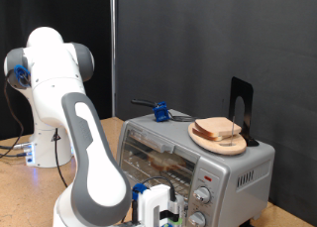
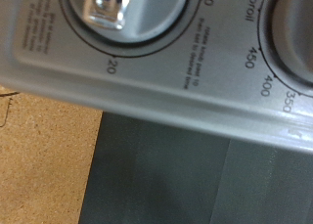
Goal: Make a piece of toast with the oven
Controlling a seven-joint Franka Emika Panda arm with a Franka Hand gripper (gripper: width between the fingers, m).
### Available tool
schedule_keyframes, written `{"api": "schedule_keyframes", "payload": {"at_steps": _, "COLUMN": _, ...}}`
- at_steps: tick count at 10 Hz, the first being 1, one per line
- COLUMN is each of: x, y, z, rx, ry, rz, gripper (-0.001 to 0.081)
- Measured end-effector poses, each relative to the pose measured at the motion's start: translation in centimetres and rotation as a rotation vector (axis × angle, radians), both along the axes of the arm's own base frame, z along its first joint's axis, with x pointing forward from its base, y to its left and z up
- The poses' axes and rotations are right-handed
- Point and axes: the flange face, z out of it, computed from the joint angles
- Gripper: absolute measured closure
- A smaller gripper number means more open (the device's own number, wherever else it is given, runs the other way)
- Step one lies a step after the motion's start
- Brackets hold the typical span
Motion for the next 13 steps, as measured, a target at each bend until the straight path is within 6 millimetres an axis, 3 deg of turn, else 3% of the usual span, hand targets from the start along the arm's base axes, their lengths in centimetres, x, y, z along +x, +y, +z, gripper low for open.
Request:
{"api": "schedule_keyframes", "payload": {"at_steps": 8, "x": 0.4, "y": 2.2, "z": 0.7, "rx": 0.011, "ry": -0.012, "rz": 0.020, "gripper": -0.0002}}
{"api": "schedule_keyframes", "payload": {"at_steps": 13, "x": 0.3, "y": 2.2, "z": 0.8, "rx": 0.008, "ry": -0.010, "rz": 0.018, "gripper": -0.0002}}
